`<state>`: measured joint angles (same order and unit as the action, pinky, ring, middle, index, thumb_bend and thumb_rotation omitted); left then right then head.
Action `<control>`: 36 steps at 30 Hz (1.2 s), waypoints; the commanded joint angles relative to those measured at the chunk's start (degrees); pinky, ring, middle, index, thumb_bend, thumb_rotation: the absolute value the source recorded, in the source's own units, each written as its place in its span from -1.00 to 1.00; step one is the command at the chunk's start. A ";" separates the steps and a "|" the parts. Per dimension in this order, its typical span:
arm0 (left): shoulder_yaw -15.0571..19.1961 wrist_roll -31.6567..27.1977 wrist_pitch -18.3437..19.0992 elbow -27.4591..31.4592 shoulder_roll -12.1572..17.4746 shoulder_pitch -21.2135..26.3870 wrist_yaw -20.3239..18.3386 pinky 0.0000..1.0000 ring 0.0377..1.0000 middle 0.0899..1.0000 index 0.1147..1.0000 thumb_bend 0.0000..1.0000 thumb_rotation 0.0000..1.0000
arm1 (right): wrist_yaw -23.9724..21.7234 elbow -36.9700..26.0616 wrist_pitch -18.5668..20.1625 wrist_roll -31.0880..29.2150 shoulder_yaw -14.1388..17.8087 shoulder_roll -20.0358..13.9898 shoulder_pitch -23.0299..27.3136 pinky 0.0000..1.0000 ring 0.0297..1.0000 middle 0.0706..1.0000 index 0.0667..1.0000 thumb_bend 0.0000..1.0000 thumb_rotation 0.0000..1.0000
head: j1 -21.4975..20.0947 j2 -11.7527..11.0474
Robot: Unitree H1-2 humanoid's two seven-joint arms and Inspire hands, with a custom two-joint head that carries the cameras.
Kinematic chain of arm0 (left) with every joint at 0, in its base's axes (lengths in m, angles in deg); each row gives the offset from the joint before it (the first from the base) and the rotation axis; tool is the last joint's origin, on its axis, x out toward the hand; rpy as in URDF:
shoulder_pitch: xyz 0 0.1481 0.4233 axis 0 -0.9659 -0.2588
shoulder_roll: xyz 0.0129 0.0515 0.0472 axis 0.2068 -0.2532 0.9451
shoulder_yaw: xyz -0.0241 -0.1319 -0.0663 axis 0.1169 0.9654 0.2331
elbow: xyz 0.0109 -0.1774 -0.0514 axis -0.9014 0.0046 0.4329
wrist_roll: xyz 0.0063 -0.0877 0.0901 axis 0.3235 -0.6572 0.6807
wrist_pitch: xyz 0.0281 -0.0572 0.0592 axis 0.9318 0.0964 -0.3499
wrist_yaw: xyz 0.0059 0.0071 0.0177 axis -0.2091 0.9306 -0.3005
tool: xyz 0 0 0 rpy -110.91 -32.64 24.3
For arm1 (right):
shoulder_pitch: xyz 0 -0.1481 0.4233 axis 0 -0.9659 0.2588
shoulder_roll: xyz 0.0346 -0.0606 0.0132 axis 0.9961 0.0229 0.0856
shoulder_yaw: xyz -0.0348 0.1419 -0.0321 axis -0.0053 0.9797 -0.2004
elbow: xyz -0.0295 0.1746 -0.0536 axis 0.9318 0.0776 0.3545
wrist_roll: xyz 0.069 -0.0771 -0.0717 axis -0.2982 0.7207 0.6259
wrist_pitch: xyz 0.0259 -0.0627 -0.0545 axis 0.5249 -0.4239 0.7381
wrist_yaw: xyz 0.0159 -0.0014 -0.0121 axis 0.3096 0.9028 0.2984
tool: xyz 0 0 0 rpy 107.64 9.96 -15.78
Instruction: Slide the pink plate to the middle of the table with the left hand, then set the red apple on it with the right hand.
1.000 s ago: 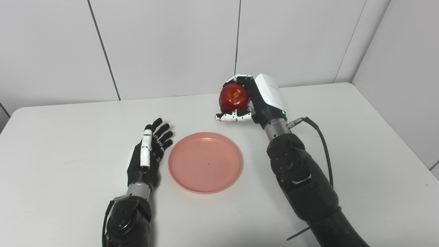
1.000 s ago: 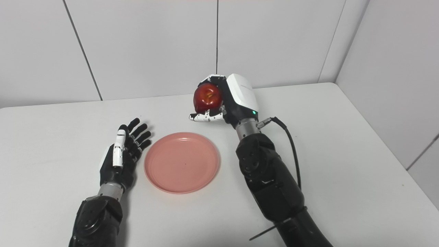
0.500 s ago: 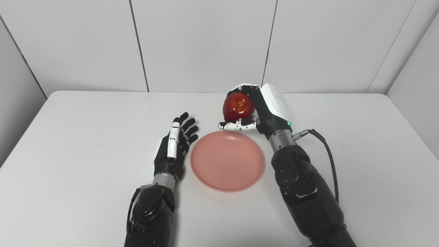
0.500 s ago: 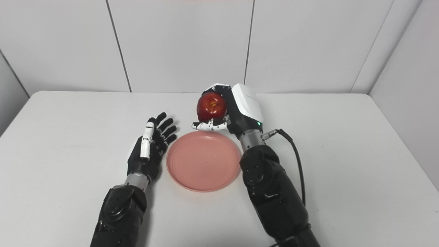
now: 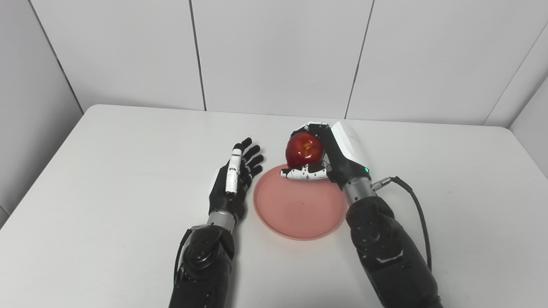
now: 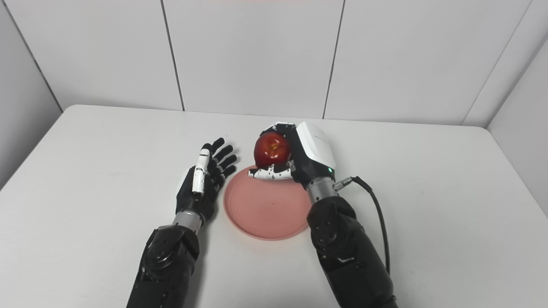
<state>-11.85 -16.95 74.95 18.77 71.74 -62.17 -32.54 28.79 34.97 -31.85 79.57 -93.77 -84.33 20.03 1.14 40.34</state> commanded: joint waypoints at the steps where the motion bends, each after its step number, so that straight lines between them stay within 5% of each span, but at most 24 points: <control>1: -0.47 0.86 0.42 0.49 -0.83 1.44 0.76 0.78 0.75 0.76 0.72 -0.23 1.00 | 0.39 -0.90 -3.15 0.04 -0.02 0.48 1.93 -0.39 -0.25 -0.12 -0.10 0.03 -0.73 | 0.52 0.22; 36: -0.80 1.86 0.26 1.16 -1.28 1.67 2.56 0.76 0.76 0.76 0.73 -0.24 1.00 | -1.03 6.16 -5.22 -1.09 -3.11 1.13 -0.12 -0.40 -0.29 -0.16 -0.10 0.03 -0.74 | 1.38 1.58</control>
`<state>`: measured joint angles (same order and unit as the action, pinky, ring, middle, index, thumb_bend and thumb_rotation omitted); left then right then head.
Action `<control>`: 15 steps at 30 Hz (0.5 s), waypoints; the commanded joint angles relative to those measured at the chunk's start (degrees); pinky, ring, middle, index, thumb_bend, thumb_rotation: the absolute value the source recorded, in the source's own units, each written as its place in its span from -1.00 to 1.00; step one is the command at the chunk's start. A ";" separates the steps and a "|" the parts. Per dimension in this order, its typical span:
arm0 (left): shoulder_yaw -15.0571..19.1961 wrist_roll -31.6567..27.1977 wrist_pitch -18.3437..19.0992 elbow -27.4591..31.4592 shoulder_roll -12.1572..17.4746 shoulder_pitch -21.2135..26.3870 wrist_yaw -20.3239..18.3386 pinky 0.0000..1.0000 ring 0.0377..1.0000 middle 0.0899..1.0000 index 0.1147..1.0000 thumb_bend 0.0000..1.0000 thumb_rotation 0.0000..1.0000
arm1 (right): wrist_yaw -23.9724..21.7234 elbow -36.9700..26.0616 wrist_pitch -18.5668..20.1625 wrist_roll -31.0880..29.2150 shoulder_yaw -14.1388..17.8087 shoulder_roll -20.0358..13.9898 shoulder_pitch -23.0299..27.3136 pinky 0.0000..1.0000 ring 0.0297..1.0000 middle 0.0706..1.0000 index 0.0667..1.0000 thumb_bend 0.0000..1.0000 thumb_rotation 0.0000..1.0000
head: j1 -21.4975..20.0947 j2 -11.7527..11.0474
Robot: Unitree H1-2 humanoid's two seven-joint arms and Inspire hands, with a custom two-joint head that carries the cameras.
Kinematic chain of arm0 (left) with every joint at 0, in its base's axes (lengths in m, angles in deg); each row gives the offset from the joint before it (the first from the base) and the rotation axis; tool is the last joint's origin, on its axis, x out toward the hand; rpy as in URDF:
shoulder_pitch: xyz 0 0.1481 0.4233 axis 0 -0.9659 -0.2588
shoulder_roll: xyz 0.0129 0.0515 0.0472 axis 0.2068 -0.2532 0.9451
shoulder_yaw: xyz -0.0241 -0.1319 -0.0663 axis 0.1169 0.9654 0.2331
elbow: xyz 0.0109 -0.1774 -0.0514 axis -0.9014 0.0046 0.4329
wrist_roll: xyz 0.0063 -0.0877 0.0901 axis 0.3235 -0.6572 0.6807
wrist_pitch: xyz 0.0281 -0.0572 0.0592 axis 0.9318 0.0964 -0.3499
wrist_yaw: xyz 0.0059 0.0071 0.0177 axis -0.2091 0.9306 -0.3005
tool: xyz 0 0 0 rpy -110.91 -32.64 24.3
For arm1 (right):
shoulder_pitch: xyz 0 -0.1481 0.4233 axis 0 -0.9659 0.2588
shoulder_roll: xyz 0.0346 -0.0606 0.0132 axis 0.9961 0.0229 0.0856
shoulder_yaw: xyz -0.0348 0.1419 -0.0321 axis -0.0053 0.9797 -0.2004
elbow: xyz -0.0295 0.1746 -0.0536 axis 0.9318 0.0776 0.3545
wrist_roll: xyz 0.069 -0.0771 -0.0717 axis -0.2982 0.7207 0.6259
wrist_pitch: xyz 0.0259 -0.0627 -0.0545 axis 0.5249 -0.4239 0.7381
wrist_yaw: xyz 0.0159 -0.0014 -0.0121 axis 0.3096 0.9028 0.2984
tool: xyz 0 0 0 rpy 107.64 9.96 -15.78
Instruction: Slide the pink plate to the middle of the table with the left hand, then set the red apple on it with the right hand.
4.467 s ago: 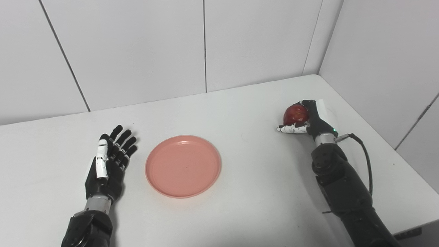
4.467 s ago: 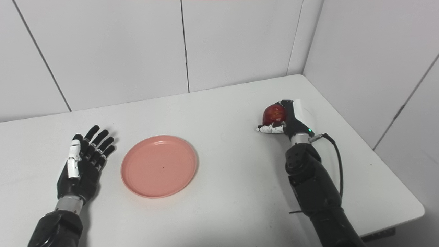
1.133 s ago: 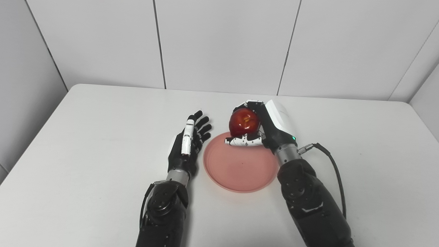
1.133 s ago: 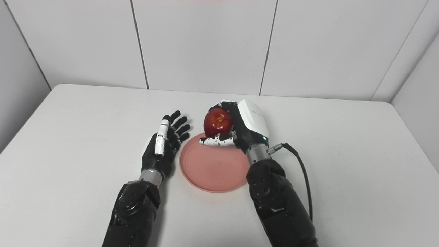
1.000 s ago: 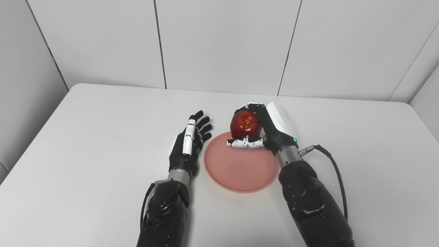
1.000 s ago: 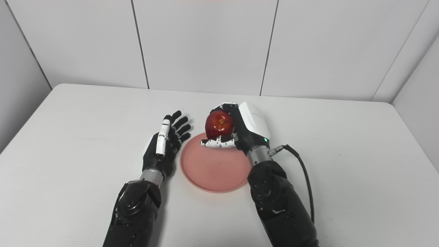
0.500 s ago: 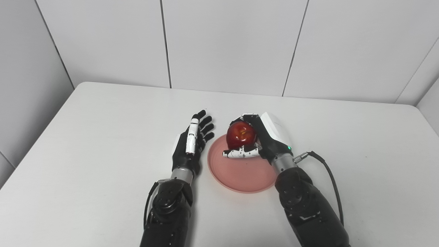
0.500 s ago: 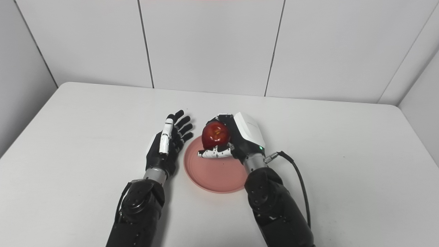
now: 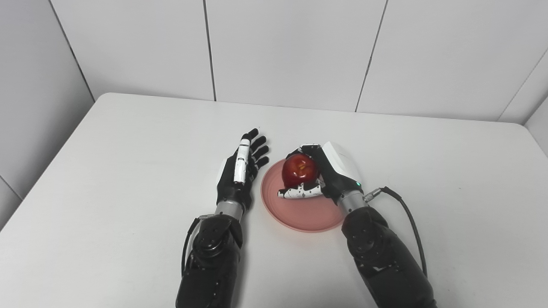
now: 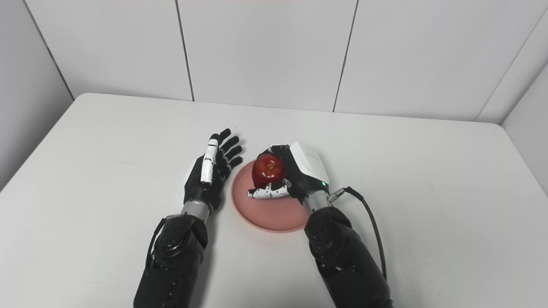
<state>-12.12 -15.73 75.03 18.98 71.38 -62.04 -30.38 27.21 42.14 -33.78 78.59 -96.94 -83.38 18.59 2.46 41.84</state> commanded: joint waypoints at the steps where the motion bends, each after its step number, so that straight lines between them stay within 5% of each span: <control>1: -0.56 0.67 0.09 0.93 -0.88 1.54 0.34 0.76 0.76 0.77 0.73 -0.25 1.00 | 0.52 -0.90 -3.36 -0.13 0.05 0.19 1.25 -0.41 -0.29 -0.17 -0.10 0.03 -0.74 | 0.06 0.09; 15: -0.34 0.51 0.52 0.95 -1.04 1.64 0.16 0.74 0.74 0.75 0.72 -0.24 1.00 | 0.55 0.71 -3.81 0.34 -0.19 0.11 0.69 -0.38 -0.26 -0.16 -0.10 0.03 -0.74 | -0.40 0.50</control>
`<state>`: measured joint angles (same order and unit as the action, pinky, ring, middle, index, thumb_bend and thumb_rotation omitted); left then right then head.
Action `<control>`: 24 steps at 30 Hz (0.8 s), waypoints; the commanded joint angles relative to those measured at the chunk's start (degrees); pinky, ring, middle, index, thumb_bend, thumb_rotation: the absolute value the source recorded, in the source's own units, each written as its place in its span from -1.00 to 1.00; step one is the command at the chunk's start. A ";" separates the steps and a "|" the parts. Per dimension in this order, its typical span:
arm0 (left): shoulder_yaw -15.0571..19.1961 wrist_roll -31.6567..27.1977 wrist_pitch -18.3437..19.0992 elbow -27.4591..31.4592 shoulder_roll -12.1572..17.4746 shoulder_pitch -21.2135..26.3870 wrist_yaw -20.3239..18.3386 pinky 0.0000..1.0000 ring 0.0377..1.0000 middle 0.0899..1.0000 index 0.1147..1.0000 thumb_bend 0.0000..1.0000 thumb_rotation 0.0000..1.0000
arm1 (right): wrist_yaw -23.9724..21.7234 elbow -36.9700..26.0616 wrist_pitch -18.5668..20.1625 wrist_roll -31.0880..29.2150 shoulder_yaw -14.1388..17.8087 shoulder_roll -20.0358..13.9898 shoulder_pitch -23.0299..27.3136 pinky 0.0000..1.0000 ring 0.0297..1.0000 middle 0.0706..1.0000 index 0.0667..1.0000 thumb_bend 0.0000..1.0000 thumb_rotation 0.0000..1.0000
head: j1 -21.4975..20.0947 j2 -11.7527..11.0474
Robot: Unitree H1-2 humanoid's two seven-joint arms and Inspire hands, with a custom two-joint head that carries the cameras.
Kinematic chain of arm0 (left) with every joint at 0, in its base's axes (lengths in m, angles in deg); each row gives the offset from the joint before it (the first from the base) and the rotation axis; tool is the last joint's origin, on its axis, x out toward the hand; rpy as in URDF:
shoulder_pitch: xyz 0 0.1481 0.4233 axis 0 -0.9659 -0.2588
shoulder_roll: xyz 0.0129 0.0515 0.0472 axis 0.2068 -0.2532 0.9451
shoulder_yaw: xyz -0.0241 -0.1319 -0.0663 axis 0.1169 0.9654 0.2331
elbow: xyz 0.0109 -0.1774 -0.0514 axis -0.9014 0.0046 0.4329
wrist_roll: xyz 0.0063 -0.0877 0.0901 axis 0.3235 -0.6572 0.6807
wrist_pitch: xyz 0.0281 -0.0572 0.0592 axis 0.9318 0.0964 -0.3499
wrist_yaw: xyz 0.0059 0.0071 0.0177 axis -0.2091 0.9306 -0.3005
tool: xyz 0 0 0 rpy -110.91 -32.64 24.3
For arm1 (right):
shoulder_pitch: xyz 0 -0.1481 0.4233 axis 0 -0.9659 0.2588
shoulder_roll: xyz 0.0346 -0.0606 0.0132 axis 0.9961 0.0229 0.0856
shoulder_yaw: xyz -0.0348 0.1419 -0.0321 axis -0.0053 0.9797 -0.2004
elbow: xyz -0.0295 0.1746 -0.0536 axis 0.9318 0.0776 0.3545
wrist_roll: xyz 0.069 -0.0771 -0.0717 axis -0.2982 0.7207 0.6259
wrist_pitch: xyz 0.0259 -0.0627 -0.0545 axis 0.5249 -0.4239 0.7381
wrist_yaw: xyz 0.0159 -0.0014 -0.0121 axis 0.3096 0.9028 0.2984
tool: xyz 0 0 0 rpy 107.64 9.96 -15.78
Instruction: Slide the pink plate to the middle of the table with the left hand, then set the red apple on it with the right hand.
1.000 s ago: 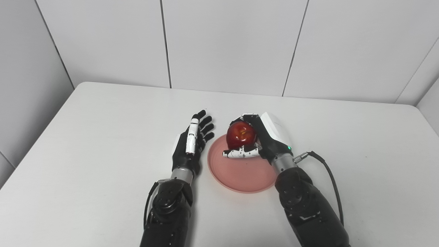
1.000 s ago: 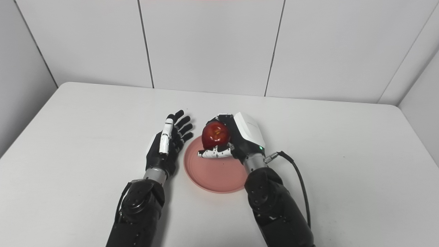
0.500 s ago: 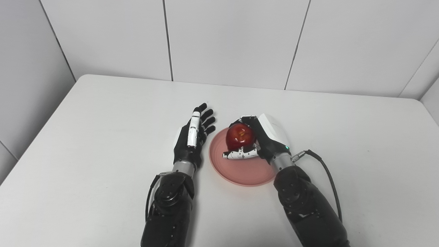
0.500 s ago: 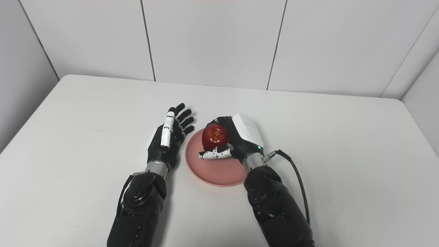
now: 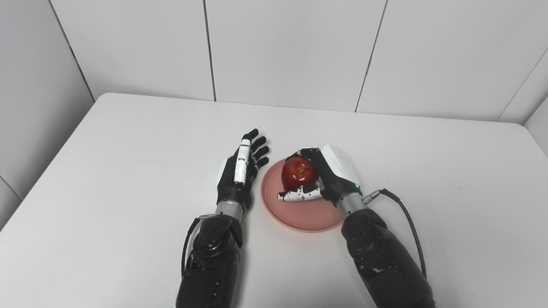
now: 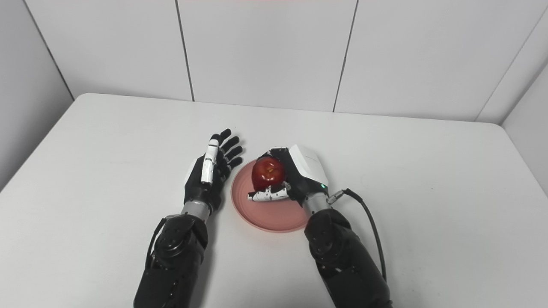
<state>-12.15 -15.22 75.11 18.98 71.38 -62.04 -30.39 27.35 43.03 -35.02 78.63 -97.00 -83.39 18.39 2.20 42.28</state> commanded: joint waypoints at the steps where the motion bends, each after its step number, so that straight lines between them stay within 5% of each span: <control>1: -0.32 -0.04 0.47 0.98 -1.02 1.62 0.11 0.74 0.74 0.75 0.72 -0.24 1.00 | 0.46 -0.13 -2.57 0.41 -0.19 0.10 0.83 -0.38 -0.26 -0.16 -0.10 0.03 -0.74 | -0.17 0.09; 16: -0.38 -0.07 0.46 0.87 -0.94 1.63 -0.07 0.73 0.73 0.75 0.72 -0.23 1.00 | -0.32 -1.37 -0.14 1.48 -0.29 0.14 0.34 -0.28 -0.14 -0.03 -0.10 0.04 -0.70 | -0.54 0.23; 19: -0.28 -0.15 0.41 0.78 -1.00 1.71 -0.03 0.73 0.73 0.75 0.72 -0.23 1.00 | -0.68 -2.11 0.17 1.81 -0.24 0.15 0.21 -0.20 -0.06 0.04 0.07 0.72 -0.46 | -0.68 0.29; 24: -0.27 -0.18 0.12 0.65 -0.97 1.76 -0.11 0.73 0.72 0.75 0.72 -0.25 1.00 | -0.60 -2.72 -0.39 2.32 -0.10 0.02 -0.05 -0.13 0.00 0.12 0.16 0.93 -0.31 | -0.71 0.30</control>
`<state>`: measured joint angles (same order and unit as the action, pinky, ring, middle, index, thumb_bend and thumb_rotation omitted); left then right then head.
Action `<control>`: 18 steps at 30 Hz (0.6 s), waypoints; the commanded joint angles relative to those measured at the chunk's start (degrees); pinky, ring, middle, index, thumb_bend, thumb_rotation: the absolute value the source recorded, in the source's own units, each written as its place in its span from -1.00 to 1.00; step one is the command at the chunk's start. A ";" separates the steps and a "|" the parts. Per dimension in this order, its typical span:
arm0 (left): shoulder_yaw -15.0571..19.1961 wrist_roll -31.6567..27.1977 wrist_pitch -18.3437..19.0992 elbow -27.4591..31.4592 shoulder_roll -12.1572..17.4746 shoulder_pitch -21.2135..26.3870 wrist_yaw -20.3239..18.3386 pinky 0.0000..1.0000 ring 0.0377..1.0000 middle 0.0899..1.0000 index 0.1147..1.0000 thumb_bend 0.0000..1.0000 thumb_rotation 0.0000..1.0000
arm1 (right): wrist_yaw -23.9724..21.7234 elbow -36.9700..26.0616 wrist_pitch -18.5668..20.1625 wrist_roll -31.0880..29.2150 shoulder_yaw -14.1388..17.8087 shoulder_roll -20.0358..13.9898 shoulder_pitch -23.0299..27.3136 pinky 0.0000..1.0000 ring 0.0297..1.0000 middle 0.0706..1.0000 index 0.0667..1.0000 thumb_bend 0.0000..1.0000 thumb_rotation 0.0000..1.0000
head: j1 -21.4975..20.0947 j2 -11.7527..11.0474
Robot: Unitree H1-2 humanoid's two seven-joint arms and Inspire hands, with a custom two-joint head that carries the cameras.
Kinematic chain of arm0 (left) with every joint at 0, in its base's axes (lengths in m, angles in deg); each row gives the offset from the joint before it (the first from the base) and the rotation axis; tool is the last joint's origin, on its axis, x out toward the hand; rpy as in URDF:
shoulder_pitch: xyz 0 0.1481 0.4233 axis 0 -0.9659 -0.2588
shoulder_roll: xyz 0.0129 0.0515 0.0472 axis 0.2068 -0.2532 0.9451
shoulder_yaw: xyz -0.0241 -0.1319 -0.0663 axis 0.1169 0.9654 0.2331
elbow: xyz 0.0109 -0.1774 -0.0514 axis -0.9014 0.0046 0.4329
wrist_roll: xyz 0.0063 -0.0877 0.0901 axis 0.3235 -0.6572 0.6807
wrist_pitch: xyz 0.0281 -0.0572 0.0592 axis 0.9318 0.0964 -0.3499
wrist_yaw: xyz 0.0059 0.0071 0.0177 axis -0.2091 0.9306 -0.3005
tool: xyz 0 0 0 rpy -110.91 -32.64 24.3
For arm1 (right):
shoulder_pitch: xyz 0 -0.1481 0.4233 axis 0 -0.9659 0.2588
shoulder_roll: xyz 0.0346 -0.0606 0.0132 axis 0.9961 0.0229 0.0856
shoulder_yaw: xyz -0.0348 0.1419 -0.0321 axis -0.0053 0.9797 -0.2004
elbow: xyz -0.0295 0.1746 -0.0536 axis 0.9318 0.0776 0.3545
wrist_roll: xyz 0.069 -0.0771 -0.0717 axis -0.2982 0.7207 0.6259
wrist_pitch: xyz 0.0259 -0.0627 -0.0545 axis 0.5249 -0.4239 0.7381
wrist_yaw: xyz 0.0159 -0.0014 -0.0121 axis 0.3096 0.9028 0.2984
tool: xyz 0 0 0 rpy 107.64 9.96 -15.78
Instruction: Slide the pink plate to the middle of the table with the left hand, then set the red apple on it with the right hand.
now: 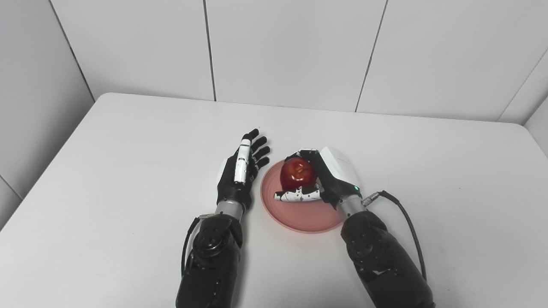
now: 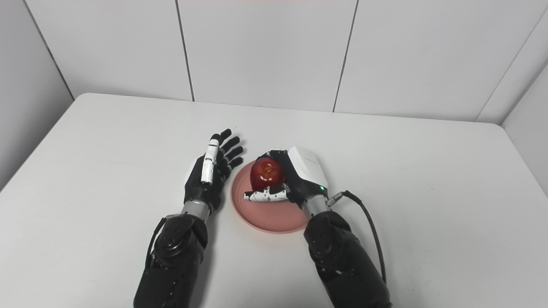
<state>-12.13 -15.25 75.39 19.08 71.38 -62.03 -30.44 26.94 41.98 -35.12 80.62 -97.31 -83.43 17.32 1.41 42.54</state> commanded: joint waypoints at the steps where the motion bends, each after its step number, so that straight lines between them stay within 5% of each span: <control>1: -0.32 -0.11 -0.15 0.59 -0.95 1.72 -0.08 0.73 0.73 0.75 0.73 -0.25 1.00 | -0.11 -1.68 -0.48 0.42 0.26 0.05 0.96 -0.11 0.02 0.13 0.18 0.98 -0.25 | 0.08 0.04; 18: -0.45 -0.06 0.19 0.85 -0.83 1.49 -0.18 0.74 0.74 0.76 0.73 -0.23 1.00 | -1.85 -3.88 -1.35 -0.49 1.51 -0.60 0.34 0.14 0.29 0.39 0.43 1.00 -0.11 | -0.40 0.05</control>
<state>-12.25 -15.20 75.40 19.08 71.38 -62.03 -30.45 24.91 40.11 -35.14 80.57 -96.62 -83.91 16.45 1.05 42.54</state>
